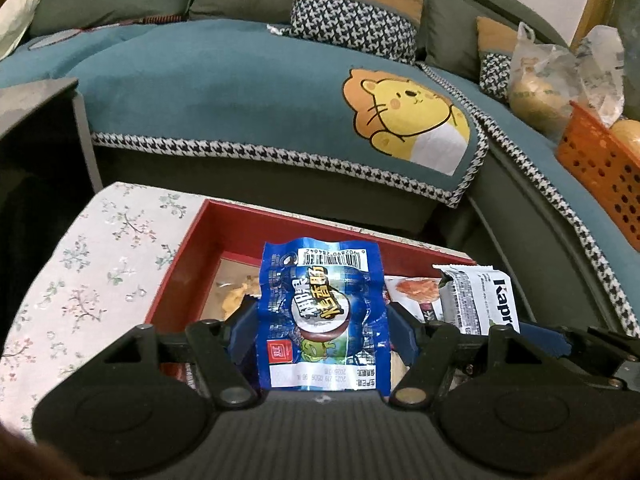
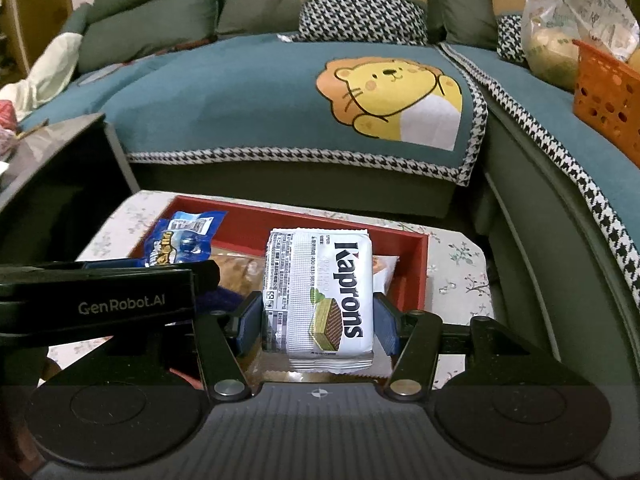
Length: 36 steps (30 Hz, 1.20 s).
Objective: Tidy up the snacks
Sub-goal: 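Lift the wafer bar and sausage packet and carry them over the red box, then open both tools to drop the wafer bar and sausage packet into the box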
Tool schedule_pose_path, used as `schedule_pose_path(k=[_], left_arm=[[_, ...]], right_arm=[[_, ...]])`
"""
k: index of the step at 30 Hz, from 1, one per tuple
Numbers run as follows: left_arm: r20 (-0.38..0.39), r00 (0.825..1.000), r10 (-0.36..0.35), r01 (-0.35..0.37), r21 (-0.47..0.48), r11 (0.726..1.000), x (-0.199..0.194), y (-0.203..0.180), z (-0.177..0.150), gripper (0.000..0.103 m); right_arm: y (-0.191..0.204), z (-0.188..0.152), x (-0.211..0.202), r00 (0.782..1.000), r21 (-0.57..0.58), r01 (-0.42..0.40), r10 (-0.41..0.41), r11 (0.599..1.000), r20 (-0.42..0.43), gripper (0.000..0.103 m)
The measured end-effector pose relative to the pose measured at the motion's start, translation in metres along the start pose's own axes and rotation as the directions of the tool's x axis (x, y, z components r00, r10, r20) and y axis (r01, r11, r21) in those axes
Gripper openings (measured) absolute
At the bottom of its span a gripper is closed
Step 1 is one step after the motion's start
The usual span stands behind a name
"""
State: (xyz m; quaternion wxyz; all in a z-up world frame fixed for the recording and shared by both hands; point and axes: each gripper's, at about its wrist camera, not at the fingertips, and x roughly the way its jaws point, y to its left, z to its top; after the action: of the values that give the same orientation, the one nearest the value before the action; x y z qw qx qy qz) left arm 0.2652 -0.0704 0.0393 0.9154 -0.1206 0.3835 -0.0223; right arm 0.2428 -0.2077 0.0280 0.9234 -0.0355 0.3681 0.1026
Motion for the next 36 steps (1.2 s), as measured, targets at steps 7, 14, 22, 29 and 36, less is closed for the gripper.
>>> schedule_pose_path(k=[7,14,22,29,36], left_arm=[[-0.035,0.999,0.019,-0.019,-0.007,1.000,0.032,-0.001,0.001,0.103],[-0.052,0.997,0.053,-0.052,0.007,0.999,0.054,-0.003,0.000,0.103],[-0.064,0.995,0.070,-0.070,0.006,0.998,0.063,0.000,0.002,0.103],[-0.042,0.998,0.054,-0.055,-0.017,0.998,0.052,0.003,0.009,0.103],[-0.026,0.998,0.054,-0.055,-0.045,0.997,0.032,0.013,0.011,0.103]], right_arm=[[-0.005,0.003,0.027,0.999,-0.017,0.026,-0.026,1.000,-0.038,0.065],[-0.009,0.004,0.049,0.997,-0.025,0.031,-0.032,0.999,-0.066,0.065],[-0.008,0.002,0.065,0.997,-0.038,0.019,-0.022,0.999,-0.069,0.067],[-0.011,0.004,0.059,0.998,-0.034,0.027,-0.029,0.999,-0.056,0.075],[-0.007,0.007,0.042,0.999,-0.060,0.031,-0.033,0.998,-0.034,0.075]])
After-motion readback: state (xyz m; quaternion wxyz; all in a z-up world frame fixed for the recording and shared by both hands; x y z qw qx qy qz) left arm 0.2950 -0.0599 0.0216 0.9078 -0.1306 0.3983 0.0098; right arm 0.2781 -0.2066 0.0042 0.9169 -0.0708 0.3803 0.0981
